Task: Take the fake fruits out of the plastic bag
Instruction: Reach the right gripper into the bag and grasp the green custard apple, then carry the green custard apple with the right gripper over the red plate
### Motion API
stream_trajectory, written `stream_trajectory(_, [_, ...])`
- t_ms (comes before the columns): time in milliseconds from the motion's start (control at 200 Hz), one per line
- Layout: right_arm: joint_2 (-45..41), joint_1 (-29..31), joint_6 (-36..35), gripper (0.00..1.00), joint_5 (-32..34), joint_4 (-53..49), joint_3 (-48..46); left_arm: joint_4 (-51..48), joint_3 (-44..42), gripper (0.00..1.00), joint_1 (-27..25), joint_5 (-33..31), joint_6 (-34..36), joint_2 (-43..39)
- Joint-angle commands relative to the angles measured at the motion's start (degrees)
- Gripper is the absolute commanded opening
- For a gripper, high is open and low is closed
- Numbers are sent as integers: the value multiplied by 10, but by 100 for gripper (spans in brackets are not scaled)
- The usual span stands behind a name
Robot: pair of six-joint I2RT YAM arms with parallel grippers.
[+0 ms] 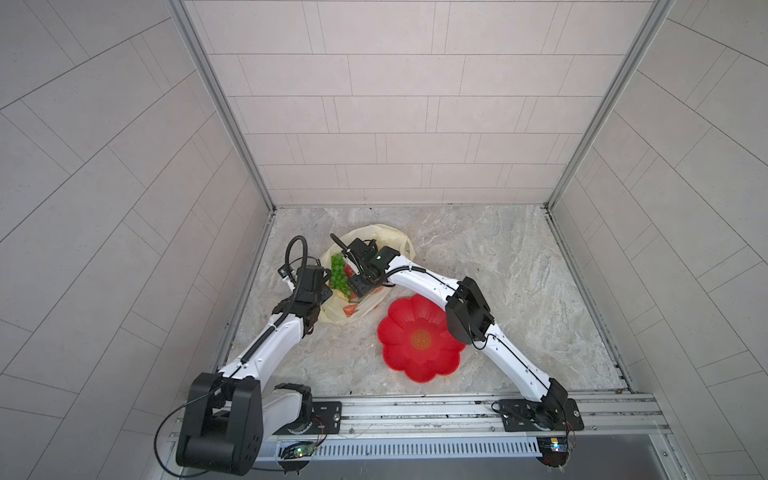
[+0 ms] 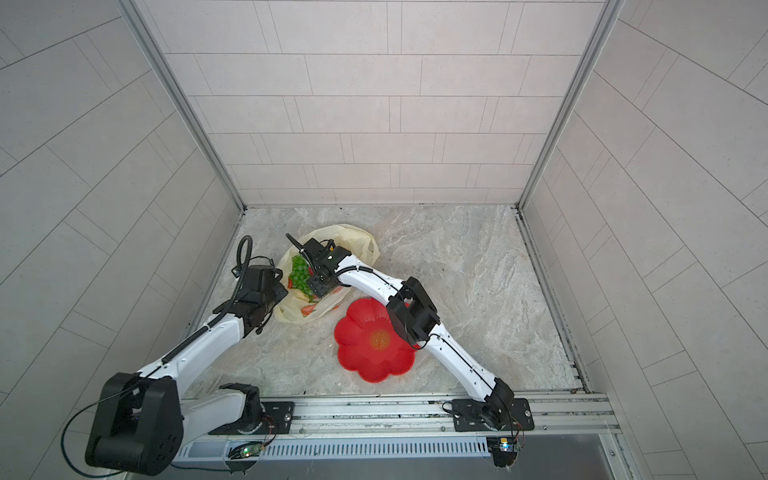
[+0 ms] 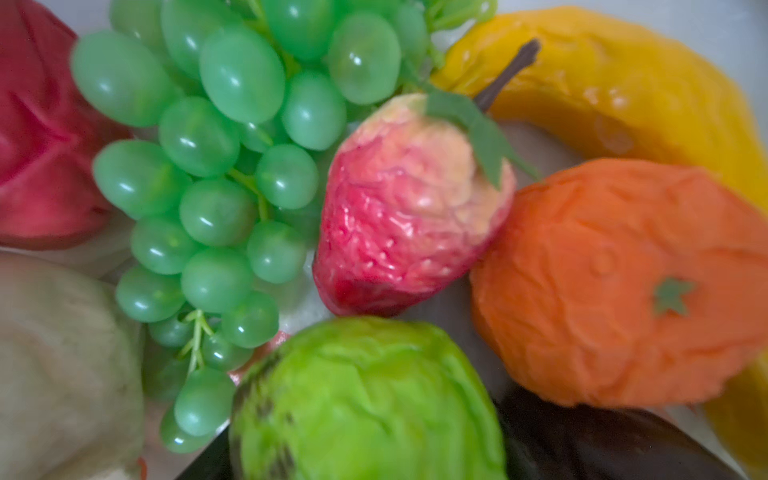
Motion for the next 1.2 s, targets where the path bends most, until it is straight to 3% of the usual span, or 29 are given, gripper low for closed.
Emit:
stream_trajectory(0, [15,3,-16,77,-12,2,24,-11,13,0,1,-10,3,2])
stream_trajectory(265, [-6,3,1,63,-6,-24,31,-10,13,0,1,-11,4,3])
stream_trajectory(525, [-90,8,-1,60,18,-89,11,-12,13,0,1,-14,5,0])
stream_trajectory(971, [-404,34,-26,59,175,10,-406,-11,12,0,1,-17,5,2])
stream_trajectory(1196, [-497,79,18,59,294,26,-584,-11,12,0,1,-16,6,0])
